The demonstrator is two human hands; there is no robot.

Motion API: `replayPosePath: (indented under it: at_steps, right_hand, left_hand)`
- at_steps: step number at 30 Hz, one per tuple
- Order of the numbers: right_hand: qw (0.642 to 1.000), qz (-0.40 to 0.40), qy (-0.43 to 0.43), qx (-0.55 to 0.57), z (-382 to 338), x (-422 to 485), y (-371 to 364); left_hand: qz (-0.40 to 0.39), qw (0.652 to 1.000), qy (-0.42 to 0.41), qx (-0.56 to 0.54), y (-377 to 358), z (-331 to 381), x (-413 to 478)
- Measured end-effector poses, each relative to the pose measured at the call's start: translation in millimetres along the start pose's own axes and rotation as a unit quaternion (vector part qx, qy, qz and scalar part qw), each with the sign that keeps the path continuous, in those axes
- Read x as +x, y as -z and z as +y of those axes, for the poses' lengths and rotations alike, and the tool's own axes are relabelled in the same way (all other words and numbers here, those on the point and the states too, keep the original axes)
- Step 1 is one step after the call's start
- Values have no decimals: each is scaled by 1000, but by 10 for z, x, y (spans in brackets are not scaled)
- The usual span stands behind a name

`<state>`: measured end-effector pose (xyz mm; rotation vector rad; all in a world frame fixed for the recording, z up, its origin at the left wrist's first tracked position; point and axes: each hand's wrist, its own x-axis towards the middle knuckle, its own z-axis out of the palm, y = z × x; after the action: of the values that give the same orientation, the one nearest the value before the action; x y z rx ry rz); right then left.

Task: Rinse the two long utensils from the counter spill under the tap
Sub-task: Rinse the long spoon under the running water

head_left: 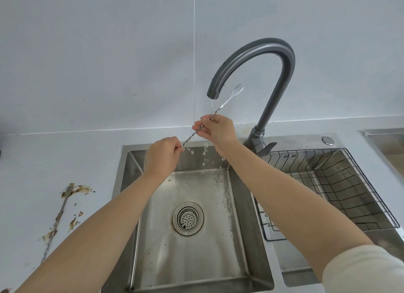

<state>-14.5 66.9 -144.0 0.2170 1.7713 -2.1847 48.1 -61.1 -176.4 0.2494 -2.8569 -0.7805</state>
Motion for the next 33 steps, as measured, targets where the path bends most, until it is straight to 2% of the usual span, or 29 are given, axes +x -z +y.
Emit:
replayPosePath:
  at_steps: [7, 14, 20, 26, 33]
  right_hand:
    - [999, 23, -43, 2, -5, -12, -55]
    - [999, -9, 7, -44, -52, -18, 38]
    - [999, 40, 15, 0, -124, 10, 142]
    - [997, 68, 22, 22, -182, 49, 215]
    - [998, 58, 33, 20, -281, 118, 298]
  left_hand:
    - [5, 1000, -5, -27, -21, 85, 28]
    - [12, 995, 28, -92, -85, 176, 81]
    - [8, 984, 55, -171, -142, 332, 203]
    - [-4, 977, 40, -209, -192, 454, 289]
    - [-51, 950, 71, -301, -197, 515, 461]
